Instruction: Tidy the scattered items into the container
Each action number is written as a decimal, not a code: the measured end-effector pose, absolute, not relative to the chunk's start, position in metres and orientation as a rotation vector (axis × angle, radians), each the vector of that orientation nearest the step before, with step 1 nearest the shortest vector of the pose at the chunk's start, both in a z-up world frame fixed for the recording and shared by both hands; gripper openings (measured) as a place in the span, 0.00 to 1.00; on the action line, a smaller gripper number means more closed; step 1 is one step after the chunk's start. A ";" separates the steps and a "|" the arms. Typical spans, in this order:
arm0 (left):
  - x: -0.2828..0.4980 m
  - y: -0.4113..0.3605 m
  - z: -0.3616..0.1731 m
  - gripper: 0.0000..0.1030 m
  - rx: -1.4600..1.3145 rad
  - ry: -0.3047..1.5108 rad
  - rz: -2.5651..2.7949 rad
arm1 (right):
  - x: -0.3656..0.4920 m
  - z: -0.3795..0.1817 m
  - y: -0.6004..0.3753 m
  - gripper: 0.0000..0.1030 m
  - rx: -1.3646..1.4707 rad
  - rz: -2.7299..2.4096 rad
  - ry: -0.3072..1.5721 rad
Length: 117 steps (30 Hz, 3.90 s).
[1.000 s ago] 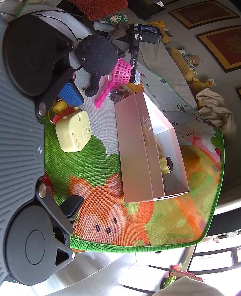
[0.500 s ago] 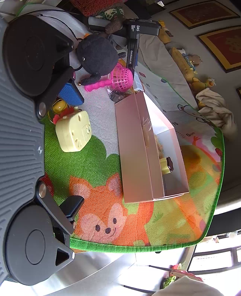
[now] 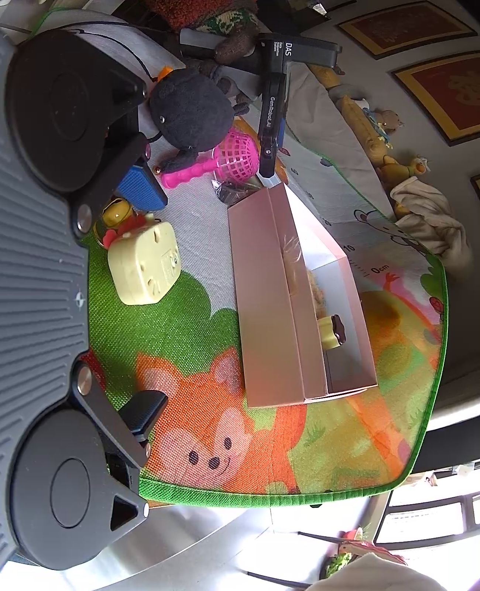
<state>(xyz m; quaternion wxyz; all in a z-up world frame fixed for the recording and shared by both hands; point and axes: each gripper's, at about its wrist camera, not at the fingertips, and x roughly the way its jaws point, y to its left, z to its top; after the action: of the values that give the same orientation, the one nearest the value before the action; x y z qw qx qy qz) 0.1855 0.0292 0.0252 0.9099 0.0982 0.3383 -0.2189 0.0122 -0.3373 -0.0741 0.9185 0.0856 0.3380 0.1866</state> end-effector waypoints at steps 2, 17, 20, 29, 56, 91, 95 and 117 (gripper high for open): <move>0.193 0.022 0.023 0.98 0.284 0.694 -0.366 | 0.013 -0.074 -0.337 1.00 0.176 0.384 0.695; 0.225 0.016 0.010 0.51 0.273 0.750 -0.300 | 0.012 -0.074 -0.337 1.00 0.175 0.385 0.695; 0.211 0.025 0.023 0.51 0.250 0.731 -0.269 | 0.011 -0.074 -0.338 1.00 0.184 0.388 0.694; 0.083 0.016 0.104 0.51 0.116 0.527 -0.430 | 0.011 -0.076 -0.346 1.00 0.242 0.413 0.682; 0.073 0.010 0.026 0.93 -0.077 0.673 -0.493 | 0.001 -0.068 -0.321 1.00 -0.059 0.502 0.759; -0.020 -0.017 0.006 0.99 -0.019 0.586 -0.419 | 0.007 -0.045 -0.309 0.54 -0.204 0.381 0.627; -0.020 -0.013 0.004 0.99 -0.038 0.589 -0.425 | -0.008 -0.003 -0.321 0.54 -0.188 0.312 0.473; -0.022 -0.007 0.000 0.99 -0.064 0.622 -0.410 | -0.002 -0.042 -0.300 0.69 -0.096 0.404 0.614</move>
<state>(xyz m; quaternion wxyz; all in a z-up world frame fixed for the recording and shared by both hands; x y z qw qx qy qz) -0.0217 -0.0074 -0.0003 0.9310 -0.0315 0.3036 -0.2001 -0.0021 -0.3004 -0.0415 0.9322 -0.0469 0.2999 0.1973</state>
